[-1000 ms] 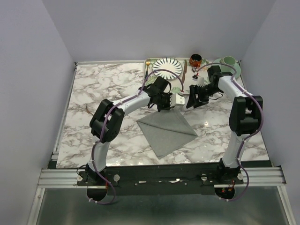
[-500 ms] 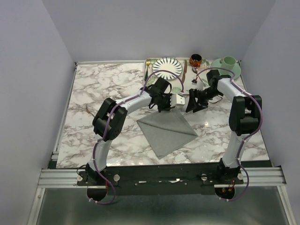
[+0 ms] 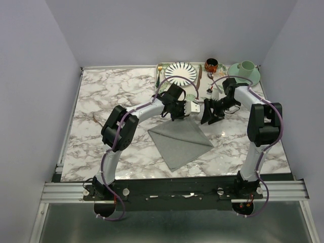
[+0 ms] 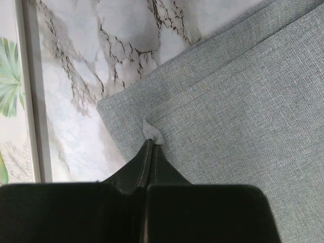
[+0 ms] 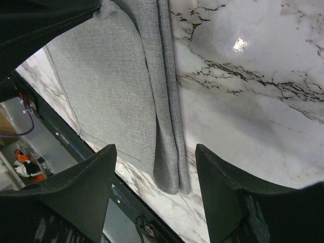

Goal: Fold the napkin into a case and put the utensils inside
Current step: Fold the top corner of the square-folded napkin at the center of the board, then smooth out the upper triangle-folded napkin at the center of the board.

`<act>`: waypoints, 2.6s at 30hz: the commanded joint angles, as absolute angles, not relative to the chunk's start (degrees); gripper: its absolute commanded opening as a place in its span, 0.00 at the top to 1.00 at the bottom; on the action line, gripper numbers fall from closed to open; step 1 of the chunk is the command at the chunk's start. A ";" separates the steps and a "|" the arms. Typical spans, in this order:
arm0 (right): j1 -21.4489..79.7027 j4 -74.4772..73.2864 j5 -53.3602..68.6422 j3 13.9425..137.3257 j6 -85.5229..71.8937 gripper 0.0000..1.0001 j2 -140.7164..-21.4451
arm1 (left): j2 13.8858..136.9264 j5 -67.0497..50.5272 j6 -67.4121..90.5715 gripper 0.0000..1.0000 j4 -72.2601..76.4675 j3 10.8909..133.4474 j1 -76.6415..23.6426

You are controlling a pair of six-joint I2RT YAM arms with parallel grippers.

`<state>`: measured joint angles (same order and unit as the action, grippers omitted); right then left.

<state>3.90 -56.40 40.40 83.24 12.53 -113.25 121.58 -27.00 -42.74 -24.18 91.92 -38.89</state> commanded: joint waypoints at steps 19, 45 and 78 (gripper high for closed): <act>4.39 -52.67 51.76 76.47 7.40 0.28 -99.33 | 105.92 -28.36 -15.09 0.39 -20.39 86.06 -31.48; 18.72 -23.03 70.04 61.26 -15.20 0.00 -106.43 | 103.35 -49.04 45.35 0.01 26.19 49.75 -26.98; 17.24 -20.57 66.18 49.14 -12.84 0.00 -111.80 | 112.76 -46.84 42.01 0.05 21.54 49.75 -22.15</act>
